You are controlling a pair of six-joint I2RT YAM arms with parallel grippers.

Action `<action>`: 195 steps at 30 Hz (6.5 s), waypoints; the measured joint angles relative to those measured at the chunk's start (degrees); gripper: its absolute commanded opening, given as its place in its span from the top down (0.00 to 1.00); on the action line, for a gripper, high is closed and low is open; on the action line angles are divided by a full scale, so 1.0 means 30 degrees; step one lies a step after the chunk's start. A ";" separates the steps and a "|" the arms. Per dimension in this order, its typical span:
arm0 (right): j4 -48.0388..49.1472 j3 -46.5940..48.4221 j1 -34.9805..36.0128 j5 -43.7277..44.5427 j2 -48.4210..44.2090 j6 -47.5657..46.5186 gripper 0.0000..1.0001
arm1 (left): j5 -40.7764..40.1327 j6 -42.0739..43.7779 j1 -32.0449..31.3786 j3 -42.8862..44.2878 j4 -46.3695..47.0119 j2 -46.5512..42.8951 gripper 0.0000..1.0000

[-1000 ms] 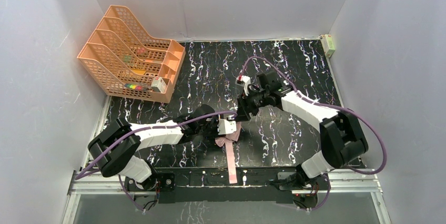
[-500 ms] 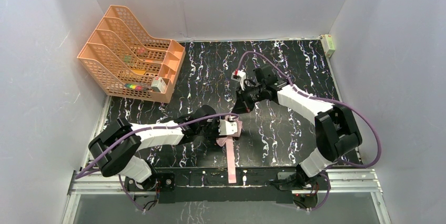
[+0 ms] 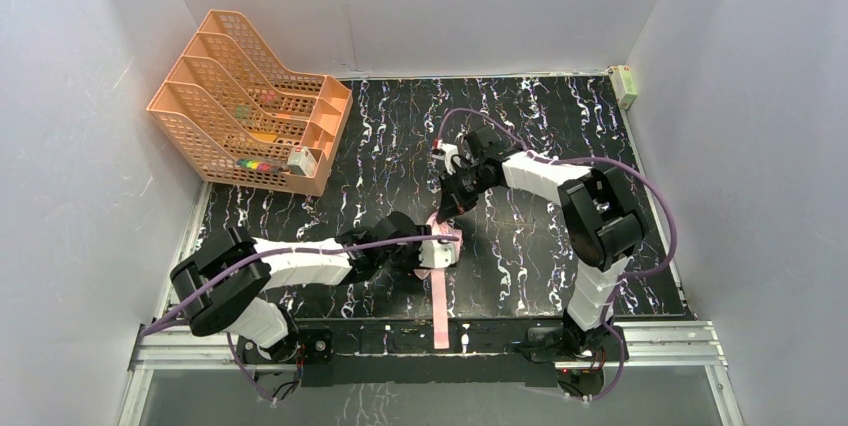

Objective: Put away the umbrella

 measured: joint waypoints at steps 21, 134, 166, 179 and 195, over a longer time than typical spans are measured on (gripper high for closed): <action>-0.2805 0.0313 -0.0313 0.2732 -0.2463 -0.1756 0.19 | -0.4998 0.1836 -0.3155 -0.2382 0.3978 0.0044 1.00; 1.0987 -0.8903 1.0550 2.1230 -0.4175 -1.0397 1.00 | -0.6717 -1.5795 0.4641 -0.0182 -0.5217 -1.3194 0.34; 1.4426 -1.0280 1.5970 2.8764 -0.1872 -1.2932 1.00 | 1.3384 -0.5020 0.8954 0.4801 -0.7395 0.1508 0.13; 1.4549 -1.0659 1.6101 2.8516 -0.2251 -1.2910 1.00 | 1.2990 -0.2718 0.7096 0.5901 -0.8612 0.4204 0.50; 1.3843 -1.1074 1.6174 2.8261 -0.3249 -1.2633 0.34 | 1.2779 -0.2565 0.6630 0.6047 -0.9122 0.4262 1.00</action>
